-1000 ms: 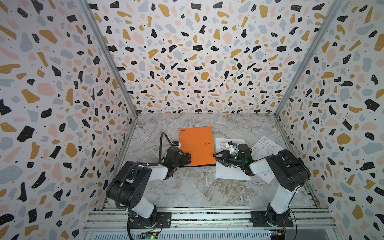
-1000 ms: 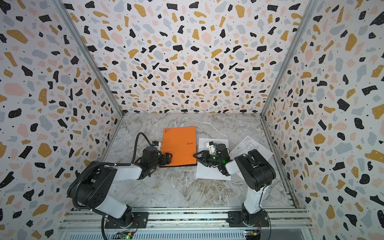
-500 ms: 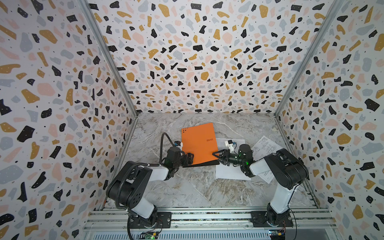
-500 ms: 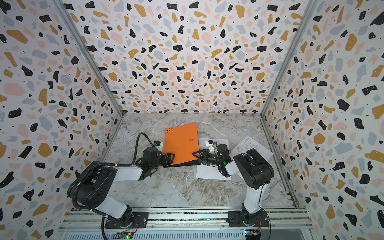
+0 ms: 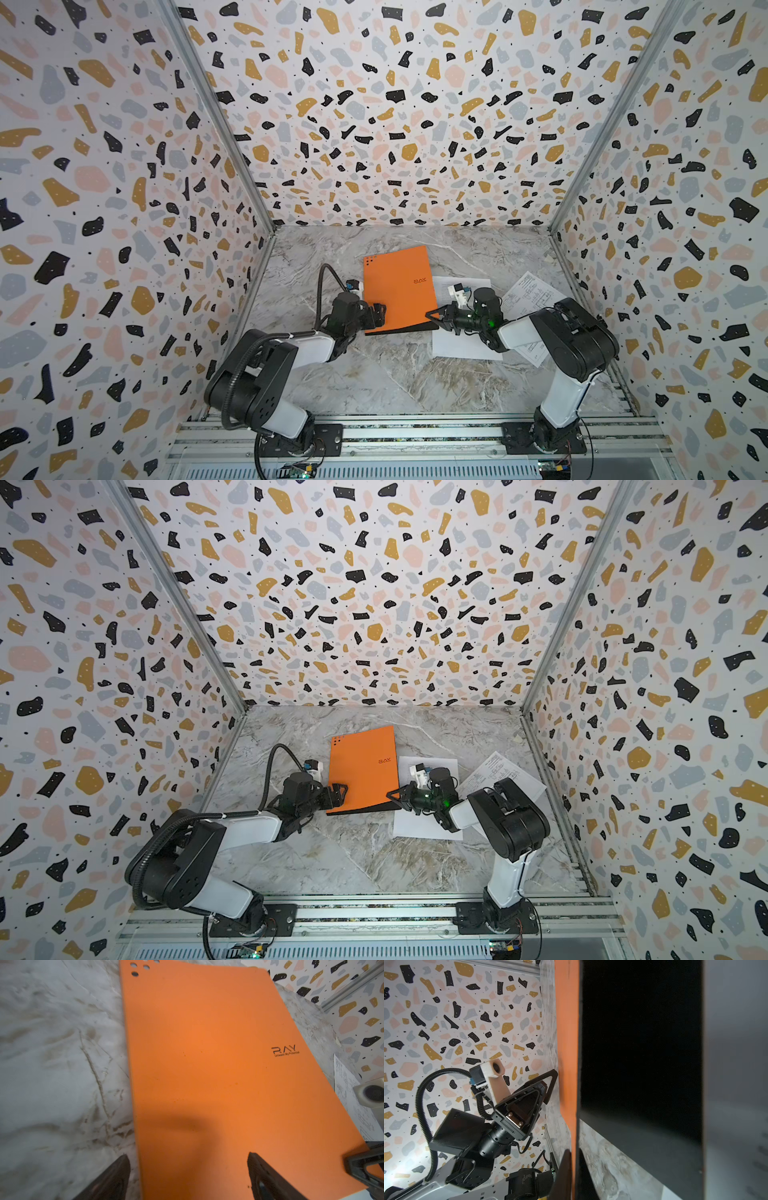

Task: Put the files into the folder

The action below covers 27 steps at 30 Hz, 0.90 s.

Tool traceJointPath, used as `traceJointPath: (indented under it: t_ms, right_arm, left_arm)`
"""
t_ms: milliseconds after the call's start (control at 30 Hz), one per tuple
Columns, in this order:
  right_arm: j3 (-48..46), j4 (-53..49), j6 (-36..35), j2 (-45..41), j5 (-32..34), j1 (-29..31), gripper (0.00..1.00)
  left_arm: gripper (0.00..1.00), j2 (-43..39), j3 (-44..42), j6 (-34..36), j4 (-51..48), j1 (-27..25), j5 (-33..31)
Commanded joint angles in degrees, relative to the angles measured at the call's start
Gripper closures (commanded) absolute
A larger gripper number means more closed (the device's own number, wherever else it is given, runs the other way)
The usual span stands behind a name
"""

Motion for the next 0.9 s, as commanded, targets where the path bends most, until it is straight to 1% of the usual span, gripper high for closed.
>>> traceJointPath:
  t_ms: [0,67,100,167,267,433,533,667,800,867]
  right_arm:
    - [3.46,-7.07,-3.65,-3.84,3.36,1.53,0.94]
    - [3.90,-8.21,-3.20,-4.21,4.19,1.89,0.95]
    - [4.00,-8.42,-2.67,-4.24,4.50,1.95,0.95]
    - [4.00,-8.34,-1.86,-4.39,4.88,2.00,0.95]
    - [4.00,-8.43,-1.03,-4.70,5.59,2.00,0.96]
    - [4.47,-7.73,0.78,-4.91,5.54,2.00,0.96]
    - [5.54,-7.64,1.18,-4.80,4.61,2.00,0.95]
    - [6.71,-8.28,1.40,-5.25,4.12,2.00,0.95]
    - [7.34,-9.64,1.28,-5.97,3.79,1.90,0.95]
    - [7.42,-10.00,1.51,-6.34,3.43,1.78,0.94]
  left_arm:
    - [0.07,-4.80,-0.62,2.37,-1.77,-0.54,-5.36]
    - [0.05,-7.58,-0.46,4.65,-3.82,-1.64,-7.58]
    - [0.03,-8.92,-0.26,6.21,-5.37,-2.81,-9.91]
    - [0.00,-11.55,-0.06,9.06,-8.66,-6.94,-16.24]
    - [0.00,-14.58,-1.25,12.01,-10.28,-12.19,-22.85]
    - [0.00,-20.10,-5.50,17.28,-7.42,-20.36,-28.27]
    - [0.00,-21.82,-7.47,20.12,-6.17,-24.60,-30.42]
    - [0.03,-20.16,-8.15,23.05,-5.68,-30.30,-35.61]
    - [0.07,-14.54,-6.22,26.04,-4.00,-34.19,-39.50]
    - [0.09,-11.09,-3.71,28.41,-4.21,-36.64,-42.77]
